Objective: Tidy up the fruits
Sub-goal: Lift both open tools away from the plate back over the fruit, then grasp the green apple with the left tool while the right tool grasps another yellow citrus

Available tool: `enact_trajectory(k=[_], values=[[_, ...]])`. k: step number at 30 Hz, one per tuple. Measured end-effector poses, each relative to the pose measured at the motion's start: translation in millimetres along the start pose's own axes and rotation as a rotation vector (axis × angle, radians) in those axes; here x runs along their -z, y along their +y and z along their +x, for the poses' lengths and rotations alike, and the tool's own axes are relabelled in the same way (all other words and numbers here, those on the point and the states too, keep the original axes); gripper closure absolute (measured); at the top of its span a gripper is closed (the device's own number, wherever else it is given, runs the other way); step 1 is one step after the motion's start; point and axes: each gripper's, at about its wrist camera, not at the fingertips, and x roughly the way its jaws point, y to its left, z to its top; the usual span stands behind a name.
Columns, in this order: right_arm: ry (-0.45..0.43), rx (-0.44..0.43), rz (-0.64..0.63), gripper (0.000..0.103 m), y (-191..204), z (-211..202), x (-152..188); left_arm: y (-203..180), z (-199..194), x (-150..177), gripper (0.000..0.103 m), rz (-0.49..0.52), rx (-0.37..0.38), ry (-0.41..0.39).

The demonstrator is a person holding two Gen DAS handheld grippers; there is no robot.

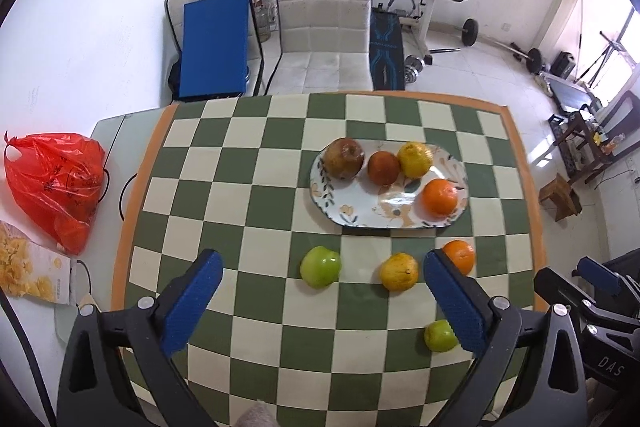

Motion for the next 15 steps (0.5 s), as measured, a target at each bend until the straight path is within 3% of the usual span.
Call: enact_trajectory(k=[6,11,14,15], values=[[0.153,-0.077,0.061,0.008,-15,91,4,18,59,7,0.000,-0.036,-0.068,0.127],[0.262,-0.106,0.036,0.009,1,168,5,37,119,18,0.000,-0.090,-0.106,0.276],[0.316,-0.094,-0.009,0.017,18,212,7,46,147,22,0.000,-0.114,-0.120,0.342],[0.341,-0.091,-0.024,0.026,24,227,9,48,154,24,0.000,-0.119,-0.123,0.360]])
